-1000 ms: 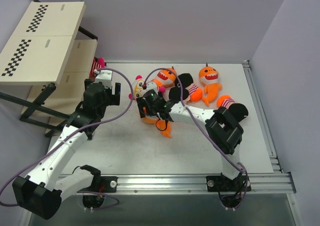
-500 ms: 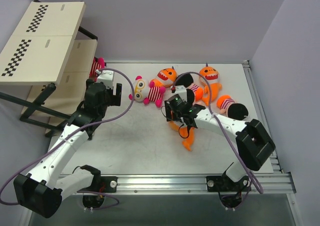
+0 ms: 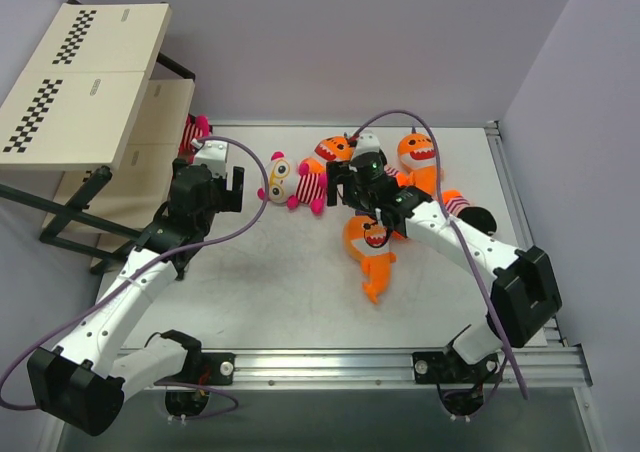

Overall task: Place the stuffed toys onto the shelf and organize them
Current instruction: Grab a stuffed toy with the right arm

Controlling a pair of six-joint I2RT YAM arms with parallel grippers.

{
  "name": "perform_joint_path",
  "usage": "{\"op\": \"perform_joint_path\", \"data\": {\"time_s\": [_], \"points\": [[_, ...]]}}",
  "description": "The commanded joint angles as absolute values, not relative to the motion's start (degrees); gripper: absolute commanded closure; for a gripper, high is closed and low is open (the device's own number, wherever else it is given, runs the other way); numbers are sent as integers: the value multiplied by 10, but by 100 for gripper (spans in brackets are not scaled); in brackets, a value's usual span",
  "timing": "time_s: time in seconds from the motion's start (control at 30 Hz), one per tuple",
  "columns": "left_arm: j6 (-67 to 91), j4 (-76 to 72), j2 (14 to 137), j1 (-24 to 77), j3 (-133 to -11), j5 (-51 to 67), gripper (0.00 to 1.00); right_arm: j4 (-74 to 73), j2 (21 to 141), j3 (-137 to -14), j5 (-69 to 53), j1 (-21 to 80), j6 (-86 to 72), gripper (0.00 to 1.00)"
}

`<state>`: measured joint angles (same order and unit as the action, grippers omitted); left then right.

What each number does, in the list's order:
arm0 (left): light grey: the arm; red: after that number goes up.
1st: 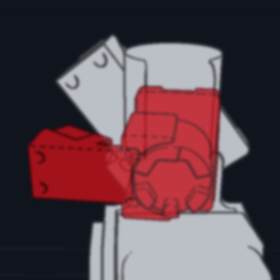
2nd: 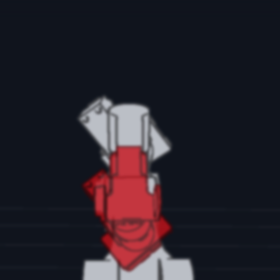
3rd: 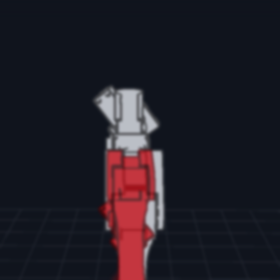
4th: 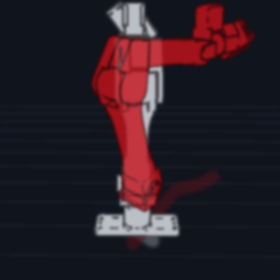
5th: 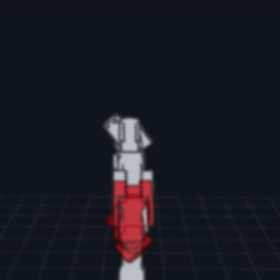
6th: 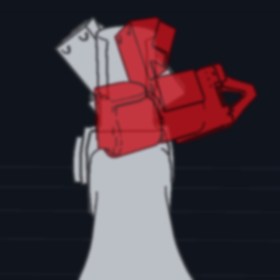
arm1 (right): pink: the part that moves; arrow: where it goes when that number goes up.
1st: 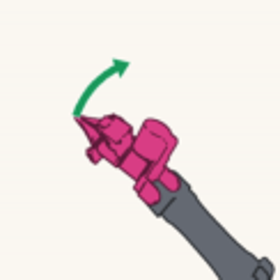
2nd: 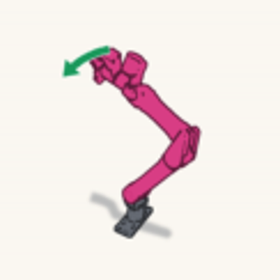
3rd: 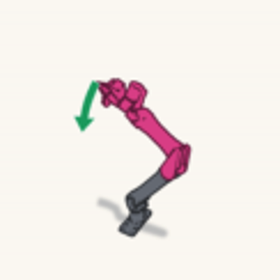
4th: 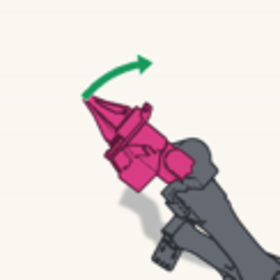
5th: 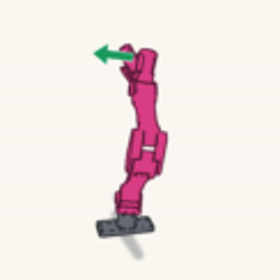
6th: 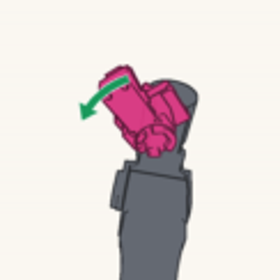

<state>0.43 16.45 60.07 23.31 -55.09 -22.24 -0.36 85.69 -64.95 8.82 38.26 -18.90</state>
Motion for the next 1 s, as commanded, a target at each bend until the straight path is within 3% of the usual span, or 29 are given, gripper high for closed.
{"op": "perform_joint_path", "data": {"time_s": [0.0, 0.7, 0.83, 0.97], "points": [[9, 143, 599, 236, -556, -217, 6, 49, 910, -693, 51, 355, -158, 22], [1, 139, 595, 237, -551, -208, 6, 205, 1147, -798, -116, 298, -126, 22], [1, 133, 591, 237, -548, -196, 6, 218, 1170, -807, -130, 296, -126, 25], [1, 130, 592, 238, -549, -184, 6, 222, 1185, -811, -142, 296, -127, 37]]}}
